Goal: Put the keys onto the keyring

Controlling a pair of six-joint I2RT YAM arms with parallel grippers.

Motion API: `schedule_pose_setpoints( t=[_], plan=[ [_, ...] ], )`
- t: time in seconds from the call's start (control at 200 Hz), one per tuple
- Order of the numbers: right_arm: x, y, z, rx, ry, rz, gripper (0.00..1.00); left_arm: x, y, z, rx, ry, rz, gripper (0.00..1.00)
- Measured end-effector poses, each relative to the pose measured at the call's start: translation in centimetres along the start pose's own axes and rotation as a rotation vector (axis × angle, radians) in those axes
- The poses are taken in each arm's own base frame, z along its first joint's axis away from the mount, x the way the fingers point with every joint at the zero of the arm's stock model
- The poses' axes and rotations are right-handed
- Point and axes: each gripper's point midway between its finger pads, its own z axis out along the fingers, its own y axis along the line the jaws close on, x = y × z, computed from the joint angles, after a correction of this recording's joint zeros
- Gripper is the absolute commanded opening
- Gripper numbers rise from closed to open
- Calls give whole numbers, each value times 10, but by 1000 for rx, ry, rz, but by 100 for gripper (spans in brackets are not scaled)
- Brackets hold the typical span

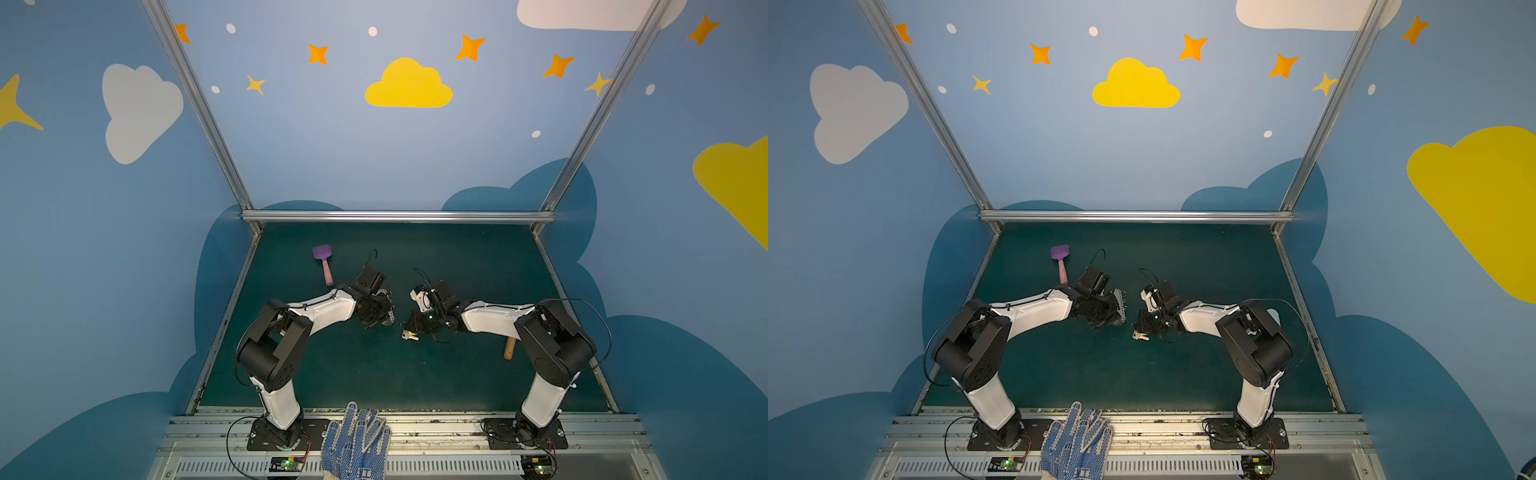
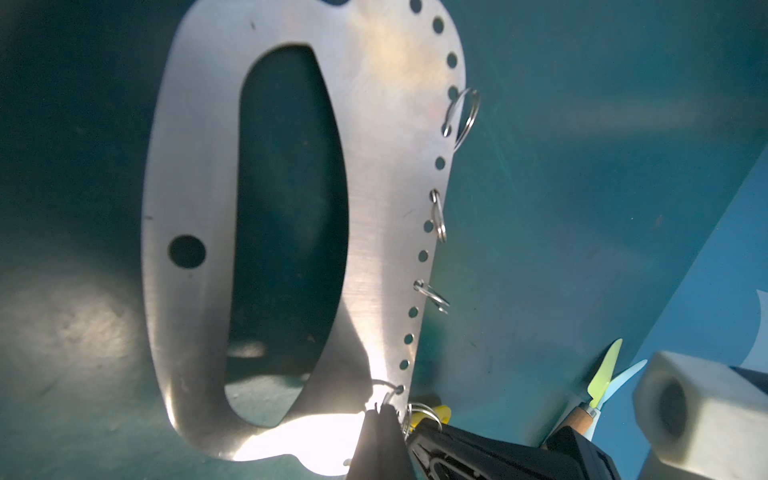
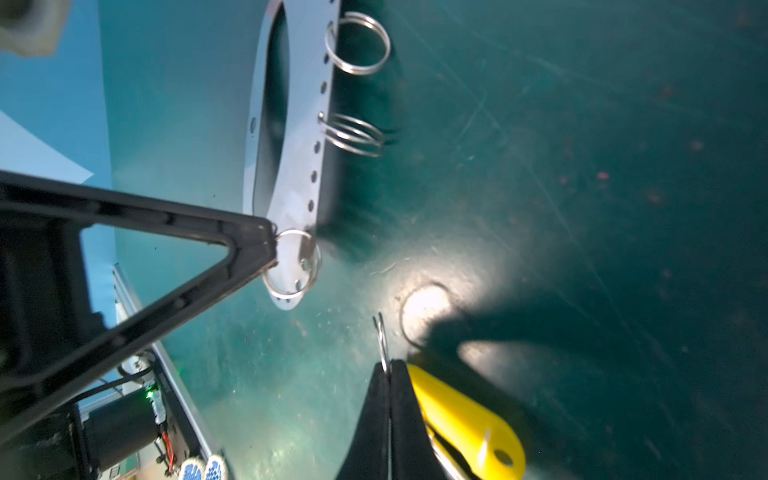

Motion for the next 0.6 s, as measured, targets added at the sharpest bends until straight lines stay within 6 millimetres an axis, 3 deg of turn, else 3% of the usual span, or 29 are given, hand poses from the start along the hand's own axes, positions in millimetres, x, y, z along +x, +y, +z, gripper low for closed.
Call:
schedule_pose_setpoints(
  t=[0.355, 0.601],
  plan=[
    [-6, 8, 2, 28, -37, -35, 0, 0, -1, 0, 2, 1, -2, 4],
    [-15, 20, -8, 24, -90, -67, 0, 0, -1, 0, 3, 1, -2, 4]
  ],
)
